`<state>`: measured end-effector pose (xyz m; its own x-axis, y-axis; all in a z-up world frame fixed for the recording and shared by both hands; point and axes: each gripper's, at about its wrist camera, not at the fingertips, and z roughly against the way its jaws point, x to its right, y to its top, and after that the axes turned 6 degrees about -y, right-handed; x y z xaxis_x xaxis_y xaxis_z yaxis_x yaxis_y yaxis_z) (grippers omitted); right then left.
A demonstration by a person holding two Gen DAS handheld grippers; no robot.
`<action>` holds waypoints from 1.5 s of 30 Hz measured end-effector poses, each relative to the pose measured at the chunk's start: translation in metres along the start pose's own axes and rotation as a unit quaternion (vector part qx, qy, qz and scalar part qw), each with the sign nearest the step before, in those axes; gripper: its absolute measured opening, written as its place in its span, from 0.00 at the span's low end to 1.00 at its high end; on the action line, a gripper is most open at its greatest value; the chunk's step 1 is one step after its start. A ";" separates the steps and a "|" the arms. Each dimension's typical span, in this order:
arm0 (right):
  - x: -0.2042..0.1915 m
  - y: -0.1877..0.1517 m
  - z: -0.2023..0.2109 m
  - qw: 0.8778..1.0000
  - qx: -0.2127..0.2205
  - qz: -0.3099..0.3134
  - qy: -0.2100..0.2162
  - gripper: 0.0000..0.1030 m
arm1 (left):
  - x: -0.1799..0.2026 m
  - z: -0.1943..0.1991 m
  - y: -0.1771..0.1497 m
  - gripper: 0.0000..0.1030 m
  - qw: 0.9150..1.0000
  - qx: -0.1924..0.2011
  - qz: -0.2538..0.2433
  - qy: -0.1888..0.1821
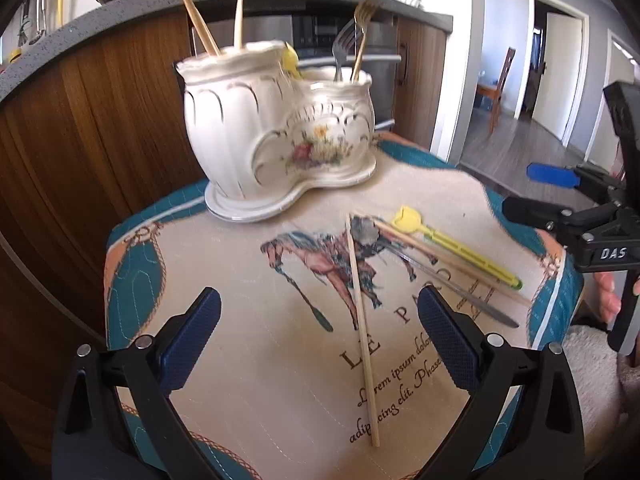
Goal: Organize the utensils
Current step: 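Move both tools back over the remaining utensils, then grasp another chopstick with the left tool while the right tool grasps the yellow-green utensil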
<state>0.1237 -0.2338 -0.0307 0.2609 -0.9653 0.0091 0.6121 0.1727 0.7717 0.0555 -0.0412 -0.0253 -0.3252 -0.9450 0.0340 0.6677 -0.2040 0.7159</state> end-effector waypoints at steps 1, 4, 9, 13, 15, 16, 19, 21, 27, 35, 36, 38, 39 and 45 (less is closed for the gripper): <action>0.000 -0.001 -0.001 1.000 -0.003 0.002 0.001 0.94 | 0.001 -0.004 -0.001 0.94 1.000 -0.010 0.000 0.002; -0.003 -0.005 -0.006 1.000 -0.015 0.012 0.000 0.94 | 0.003 -0.016 -0.003 0.83 0.999 -0.045 -0.002 0.005; -0.009 -0.010 -0.010 0.999 -0.025 0.030 -0.002 0.94 | 0.007 -0.034 -0.005 0.55 0.994 -0.106 -0.007 -0.008; -0.010 -0.011 -0.010 0.999 -0.028 0.035 0.003 0.94 | 0.013 -0.039 -0.001 0.40 0.989 -0.145 -0.025 -0.025; -0.011 -0.011 -0.009 0.999 -0.027 0.036 0.005 0.94 | 0.015 -0.039 0.002 0.27 0.986 -0.160 -0.031 -0.030; -0.011 -0.011 -0.009 0.999 -0.027 0.036 0.007 0.94 | 0.016 -0.040 0.003 0.23 0.985 -0.166 -0.036 -0.029; -0.012 -0.012 -0.012 0.999 -0.035 0.033 0.019 0.94 | 0.016 -0.042 0.002 0.14 0.984 -0.170 -0.037 -0.036; -0.015 -0.012 -0.017 0.997 -0.051 0.034 0.035 0.94 | 0.016 -0.042 0.002 0.08 0.985 -0.165 -0.035 -0.042; -0.022 -0.004 -0.033 0.994 -0.082 0.039 0.055 0.58 | 0.005 -0.034 -0.002 0.04 0.988 -0.149 -0.016 -0.039; -0.048 0.003 -0.043 0.988 -0.107 0.097 0.052 0.27 | -0.028 -0.008 -0.013 0.04 0.991 -0.130 0.015 -0.025; -0.050 0.004 -0.044 0.988 -0.110 0.101 0.049 0.23 | -0.032 -0.005 -0.014 0.04 0.991 -0.127 0.019 -0.025; -0.051 0.005 -0.048 0.987 -0.115 0.105 0.042 0.21 | -0.037 0.000 -0.014 0.04 0.992 -0.120 0.023 -0.026; -0.051 0.006 -0.050 0.986 -0.119 0.107 0.037 0.20 | -0.038 0.002 -0.014 0.04 0.992 -0.117 0.024 -0.027; -0.047 0.007 -0.059 0.984 -0.141 0.103 0.040 0.20 | -0.030 0.003 -0.012 0.04 0.993 -0.107 0.021 -0.039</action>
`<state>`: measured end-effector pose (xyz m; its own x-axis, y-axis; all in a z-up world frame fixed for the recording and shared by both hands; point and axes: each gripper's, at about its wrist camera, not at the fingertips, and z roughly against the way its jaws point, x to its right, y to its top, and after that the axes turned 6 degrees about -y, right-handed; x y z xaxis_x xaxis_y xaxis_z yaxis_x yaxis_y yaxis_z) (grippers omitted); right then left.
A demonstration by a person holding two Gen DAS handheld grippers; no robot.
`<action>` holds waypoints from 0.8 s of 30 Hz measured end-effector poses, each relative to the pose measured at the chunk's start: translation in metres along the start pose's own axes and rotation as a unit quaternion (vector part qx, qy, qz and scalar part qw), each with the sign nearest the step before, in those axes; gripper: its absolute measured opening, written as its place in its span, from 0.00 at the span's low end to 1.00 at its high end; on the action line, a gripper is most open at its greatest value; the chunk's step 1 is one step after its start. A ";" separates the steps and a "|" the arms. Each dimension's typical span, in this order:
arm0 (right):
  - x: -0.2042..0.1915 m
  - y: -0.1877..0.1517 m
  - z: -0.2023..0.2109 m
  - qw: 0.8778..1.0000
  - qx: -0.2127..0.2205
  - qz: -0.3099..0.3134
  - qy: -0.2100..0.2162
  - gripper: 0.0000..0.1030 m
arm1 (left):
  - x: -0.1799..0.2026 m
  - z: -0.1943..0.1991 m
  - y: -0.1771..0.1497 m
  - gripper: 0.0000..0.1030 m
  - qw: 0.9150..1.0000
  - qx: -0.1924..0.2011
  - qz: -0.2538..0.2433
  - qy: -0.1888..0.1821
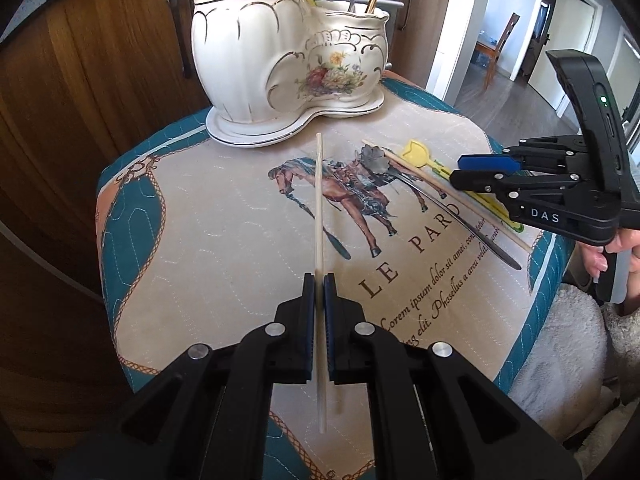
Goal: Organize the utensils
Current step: 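Grasp another chopstick with the left tool while the right tool grasps the yellow-green utensil, then lift the chopstick over the tall cup while the right tool lifts the yellow utensil over the small cup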
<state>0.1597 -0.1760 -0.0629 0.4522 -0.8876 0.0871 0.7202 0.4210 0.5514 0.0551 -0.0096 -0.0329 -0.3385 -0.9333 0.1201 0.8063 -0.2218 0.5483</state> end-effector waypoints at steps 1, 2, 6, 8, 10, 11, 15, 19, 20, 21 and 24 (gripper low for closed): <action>0.000 0.001 -0.001 1.000 -0.003 0.002 0.003 0.20 | 0.001 -0.003 0.001 0.04 1.000 0.000 0.000 -0.001; 0.000 0.001 -0.003 1.000 -0.006 0.002 0.008 0.20 | 0.002 -0.005 0.001 0.04 1.000 0.001 0.001 -0.003; 0.006 0.004 -0.011 0.999 -0.020 -0.007 0.029 0.10 | 0.002 -0.004 0.001 0.04 1.000 0.003 0.004 -0.006; 0.007 0.005 -0.009 0.999 -0.017 -0.008 0.030 0.10 | 0.002 -0.002 0.001 0.04 1.000 0.008 0.004 -0.008; 0.007 0.005 -0.001 1.000 -0.003 -0.008 0.029 0.10 | 0.002 0.002 0.001 0.04 1.000 0.016 0.003 -0.010; 0.008 0.004 0.004 0.999 0.009 -0.012 0.031 0.10 | 0.002 0.004 0.002 0.04 1.000 0.023 0.000 -0.012; 0.012 0.003 0.028 0.996 0.062 -0.032 0.048 0.10 | 0.004 0.019 0.005 0.04 0.997 0.068 -0.008 -0.020; 0.012 0.007 0.054 0.991 0.125 -0.033 0.044 0.10 | 0.003 0.043 0.007 0.04 0.990 0.141 -0.015 -0.027; 0.013 0.008 0.059 0.989 0.137 -0.034 0.046 0.10 | 0.002 0.050 0.008 0.04 0.987 0.160 -0.014 -0.027; 0.013 0.010 0.067 0.986 0.157 -0.037 0.048 0.10 | 0.000 0.055 0.009 0.04 0.983 0.180 -0.012 -0.028; 0.014 0.019 0.083 0.977 0.200 -0.046 0.056 0.10 | -0.006 0.075 0.011 0.04 0.971 0.236 -0.006 -0.028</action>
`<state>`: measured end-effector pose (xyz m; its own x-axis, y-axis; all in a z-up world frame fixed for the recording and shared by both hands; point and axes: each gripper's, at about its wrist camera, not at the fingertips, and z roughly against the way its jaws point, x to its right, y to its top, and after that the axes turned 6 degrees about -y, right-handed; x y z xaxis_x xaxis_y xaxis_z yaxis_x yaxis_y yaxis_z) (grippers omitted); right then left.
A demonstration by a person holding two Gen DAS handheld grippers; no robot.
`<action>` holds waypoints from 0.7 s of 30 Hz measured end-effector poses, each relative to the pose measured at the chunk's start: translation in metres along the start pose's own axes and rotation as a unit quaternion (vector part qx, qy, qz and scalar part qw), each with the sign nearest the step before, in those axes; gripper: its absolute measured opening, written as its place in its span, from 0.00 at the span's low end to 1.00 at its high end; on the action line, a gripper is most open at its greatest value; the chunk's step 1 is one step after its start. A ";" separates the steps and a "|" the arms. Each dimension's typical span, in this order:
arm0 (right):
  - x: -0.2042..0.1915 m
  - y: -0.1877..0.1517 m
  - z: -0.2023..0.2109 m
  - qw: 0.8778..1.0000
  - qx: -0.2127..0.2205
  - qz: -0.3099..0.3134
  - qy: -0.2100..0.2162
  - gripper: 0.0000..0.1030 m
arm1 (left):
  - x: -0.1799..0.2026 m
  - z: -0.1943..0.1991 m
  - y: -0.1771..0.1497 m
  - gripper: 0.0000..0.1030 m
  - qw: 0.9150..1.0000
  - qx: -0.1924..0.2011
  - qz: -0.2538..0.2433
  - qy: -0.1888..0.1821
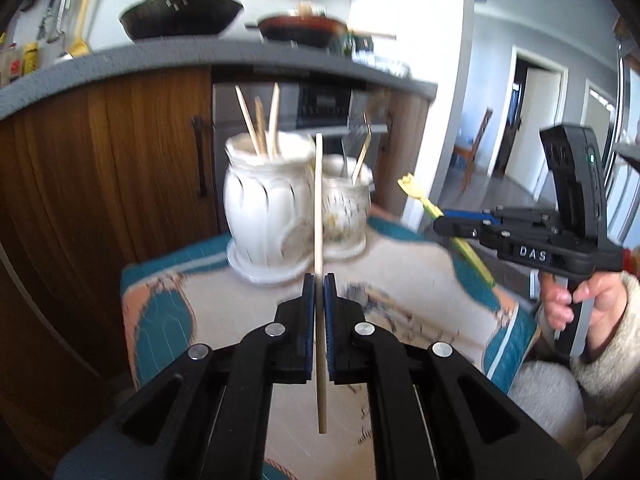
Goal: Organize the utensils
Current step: 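Lift the chopstick over the tall cup while the right tool lifts the yellow utensil over the small cup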
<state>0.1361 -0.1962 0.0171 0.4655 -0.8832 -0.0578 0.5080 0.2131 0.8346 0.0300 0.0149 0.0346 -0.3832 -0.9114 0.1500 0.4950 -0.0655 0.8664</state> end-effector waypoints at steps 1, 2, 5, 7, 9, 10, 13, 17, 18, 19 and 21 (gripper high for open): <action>0.000 0.005 0.002 1.000 0.012 -0.004 0.003 0.10 | -0.002 0.006 0.004 0.04 1.000 0.017 0.002 0.003; 0.000 0.008 0.004 1.000 0.018 -0.006 0.005 0.10 | -0.003 0.009 0.008 0.04 1.000 0.026 0.003 0.006; 0.000 0.023 0.004 0.999 0.046 -0.019 0.008 0.10 | -0.014 0.015 0.023 0.04 0.998 0.053 0.013 0.012; -0.001 0.031 0.002 0.998 0.058 -0.026 0.009 0.10 | -0.025 0.016 0.035 0.04 0.997 0.072 0.028 0.007; -0.001 0.039 -0.002 0.997 0.071 -0.038 0.015 0.10 | -0.035 0.019 0.046 0.04 0.995 0.093 0.037 0.005; 0.000 0.042 -0.004 0.996 0.077 -0.044 0.017 0.10 | -0.041 0.021 0.052 0.04 0.993 0.107 0.043 0.002; 0.005 0.057 -0.007 0.992 0.103 -0.065 0.023 0.10 | -0.057 0.021 0.071 0.04 0.986 0.152 0.064 -0.012; 0.013 0.073 -0.015 0.986 0.132 -0.098 0.035 0.10 | -0.073 0.009 0.092 0.04 0.977 0.197 0.078 -0.021; 0.016 0.078 -0.019 0.983 0.141 -0.107 0.043 0.10 | -0.076 0.006 0.095 0.04 0.975 0.205 0.081 -0.026; 0.017 0.081 -0.022 0.982 0.147 -0.111 0.047 0.10 | -0.079 0.000 0.099 0.04 0.972 0.215 0.087 -0.034; 0.017 0.087 -0.028 0.979 0.158 -0.117 0.052 0.10 | -0.086 -0.010 0.104 0.04 0.969 0.224 0.098 -0.042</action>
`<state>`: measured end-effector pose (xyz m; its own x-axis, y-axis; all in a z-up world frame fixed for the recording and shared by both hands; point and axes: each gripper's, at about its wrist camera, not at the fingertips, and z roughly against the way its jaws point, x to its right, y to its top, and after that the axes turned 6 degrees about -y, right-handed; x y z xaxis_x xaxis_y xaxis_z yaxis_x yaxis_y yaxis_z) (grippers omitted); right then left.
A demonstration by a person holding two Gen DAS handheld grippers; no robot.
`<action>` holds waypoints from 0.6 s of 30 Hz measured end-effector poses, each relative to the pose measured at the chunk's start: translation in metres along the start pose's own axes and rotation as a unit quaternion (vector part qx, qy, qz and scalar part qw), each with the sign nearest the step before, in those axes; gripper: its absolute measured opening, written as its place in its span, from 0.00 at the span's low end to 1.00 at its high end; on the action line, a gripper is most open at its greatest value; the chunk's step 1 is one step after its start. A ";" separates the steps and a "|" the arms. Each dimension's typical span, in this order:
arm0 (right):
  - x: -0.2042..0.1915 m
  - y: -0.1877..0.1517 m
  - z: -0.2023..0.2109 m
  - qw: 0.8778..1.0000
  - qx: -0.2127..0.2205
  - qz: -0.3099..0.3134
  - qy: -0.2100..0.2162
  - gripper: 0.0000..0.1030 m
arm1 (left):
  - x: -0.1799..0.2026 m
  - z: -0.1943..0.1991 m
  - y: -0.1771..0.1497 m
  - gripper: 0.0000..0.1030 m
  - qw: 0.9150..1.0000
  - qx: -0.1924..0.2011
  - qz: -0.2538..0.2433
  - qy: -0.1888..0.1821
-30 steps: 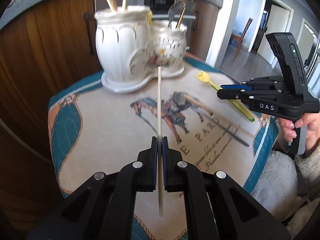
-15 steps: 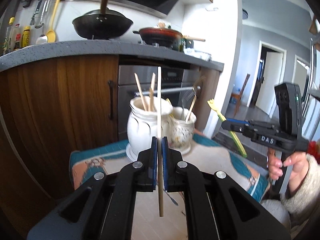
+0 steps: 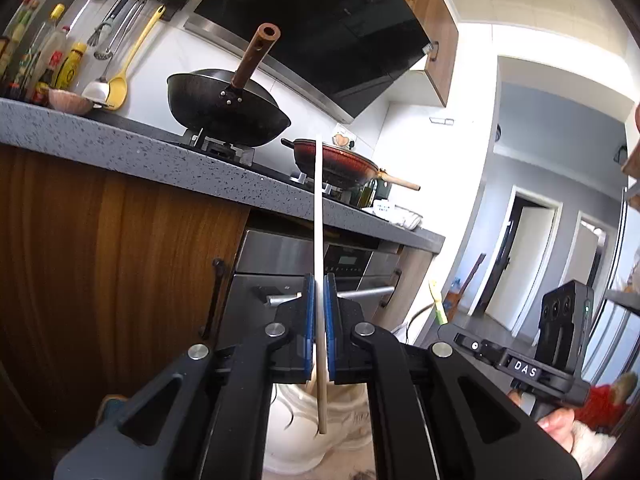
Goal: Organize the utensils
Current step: 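Lift the chopstick over the tall cup while the right tool lifts the yellow utensil over the small cup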
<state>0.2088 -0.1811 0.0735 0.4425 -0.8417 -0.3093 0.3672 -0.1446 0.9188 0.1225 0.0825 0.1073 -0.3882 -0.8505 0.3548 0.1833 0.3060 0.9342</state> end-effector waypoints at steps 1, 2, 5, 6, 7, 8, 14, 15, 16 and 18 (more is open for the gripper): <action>0.000 0.001 -0.005 1.000 0.004 -0.003 0.002 0.10 | -0.003 -0.007 0.000 0.04 1.000 0.005 0.005 -0.001; 0.001 0.002 -0.011 1.000 0.006 -0.006 0.006 0.10 | -0.006 -0.012 -0.001 0.04 1.000 0.008 0.008 -0.002; 0.002 0.001 -0.023 1.000 0.009 -0.010 0.009 0.10 | -0.014 -0.029 -0.005 0.04 1.000 0.010 0.014 -0.002; 0.003 0.000 -0.029 1.000 0.007 -0.014 0.010 0.10 | -0.016 -0.034 -0.006 0.04 1.000 0.009 0.016 -0.004; 0.005 0.000 -0.034 1.000 0.006 -0.019 0.012 0.10 | -0.016 -0.036 -0.008 0.04 1.000 0.009 0.015 -0.006; 0.006 -0.002 -0.039 1.000 0.006 -0.024 0.015 0.10 | -0.016 -0.040 -0.010 0.04 1.000 0.008 0.014 -0.012; 0.010 -0.009 -0.060 0.999 0.001 -0.032 0.022 0.10 | -0.017 -0.051 -0.018 0.04 1.000 0.007 0.004 -0.024; 0.010 -0.010 -0.062 0.999 0.000 -0.033 0.022 0.10 | -0.018 -0.053 -0.019 0.04 1.000 0.006 0.006 -0.026; 0.011 -0.012 -0.064 0.999 -0.002 -0.034 0.020 0.10 | -0.019 -0.054 -0.021 0.04 1.000 0.006 0.008 -0.029; 0.012 -0.017 -0.068 0.999 -0.006 -0.036 0.019 0.10 | -0.021 -0.055 -0.023 0.04 0.999 0.006 0.010 -0.031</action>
<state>0.2635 -0.1539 0.0376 0.4445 -0.8094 -0.3837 0.4085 -0.1980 0.8910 0.1767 0.0701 0.0766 -0.4400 -0.8158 0.3752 0.1807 0.3289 0.9269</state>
